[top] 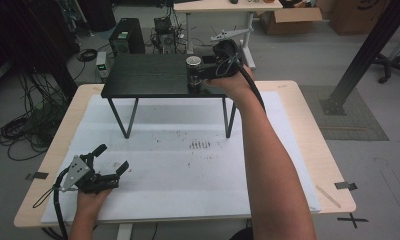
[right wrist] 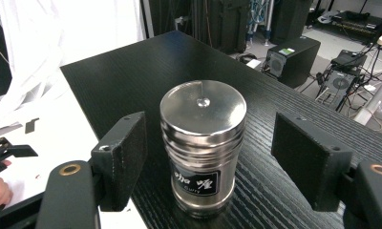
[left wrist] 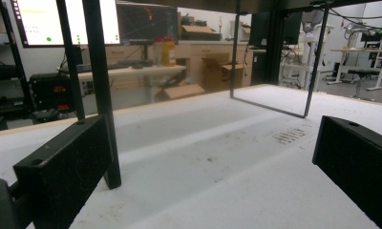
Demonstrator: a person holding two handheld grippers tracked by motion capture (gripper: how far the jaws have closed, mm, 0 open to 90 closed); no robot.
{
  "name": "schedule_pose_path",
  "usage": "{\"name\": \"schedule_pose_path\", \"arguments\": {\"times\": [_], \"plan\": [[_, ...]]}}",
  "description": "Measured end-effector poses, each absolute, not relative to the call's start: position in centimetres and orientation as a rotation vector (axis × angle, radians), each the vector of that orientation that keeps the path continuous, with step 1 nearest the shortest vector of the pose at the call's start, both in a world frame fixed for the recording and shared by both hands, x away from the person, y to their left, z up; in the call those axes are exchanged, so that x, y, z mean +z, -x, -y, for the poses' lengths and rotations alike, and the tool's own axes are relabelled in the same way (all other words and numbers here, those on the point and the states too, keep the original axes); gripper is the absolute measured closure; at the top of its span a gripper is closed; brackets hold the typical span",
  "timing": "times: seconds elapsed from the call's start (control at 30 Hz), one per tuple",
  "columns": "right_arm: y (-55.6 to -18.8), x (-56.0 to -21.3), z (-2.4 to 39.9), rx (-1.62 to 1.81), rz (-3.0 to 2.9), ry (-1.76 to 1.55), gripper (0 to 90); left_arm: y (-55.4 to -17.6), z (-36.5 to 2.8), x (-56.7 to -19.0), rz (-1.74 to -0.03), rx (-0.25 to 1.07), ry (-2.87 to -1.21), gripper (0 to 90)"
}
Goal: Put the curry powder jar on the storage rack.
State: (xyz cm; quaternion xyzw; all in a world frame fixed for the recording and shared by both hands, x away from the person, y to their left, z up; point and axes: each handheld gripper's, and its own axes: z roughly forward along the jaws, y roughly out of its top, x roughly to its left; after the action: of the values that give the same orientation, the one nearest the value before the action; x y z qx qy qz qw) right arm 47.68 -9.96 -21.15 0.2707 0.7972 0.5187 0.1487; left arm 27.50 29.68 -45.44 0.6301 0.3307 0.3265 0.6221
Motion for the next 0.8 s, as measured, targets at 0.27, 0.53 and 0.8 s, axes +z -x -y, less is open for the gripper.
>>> {"name": "schedule_pose_path", "arguments": {"times": [0.27,0.53,0.8], "plan": [[-47.0,-21.2,10.8,1.485,-2.274,-0.765,23.5,-27.5,-29.7,-45.4,-0.759,0.750,-1.444,0.3],[-45.8,-21.3,12.4,1.546,-2.231,-0.746,20.6,-27.5,-29.7,-45.4,-0.760,0.748,-1.447,0.3],[-44.5,-21.7,13.7,1.599,-2.197,-0.720,18.1,-27.5,-29.6,-45.4,-0.760,0.750,-1.449,0.4]]}}
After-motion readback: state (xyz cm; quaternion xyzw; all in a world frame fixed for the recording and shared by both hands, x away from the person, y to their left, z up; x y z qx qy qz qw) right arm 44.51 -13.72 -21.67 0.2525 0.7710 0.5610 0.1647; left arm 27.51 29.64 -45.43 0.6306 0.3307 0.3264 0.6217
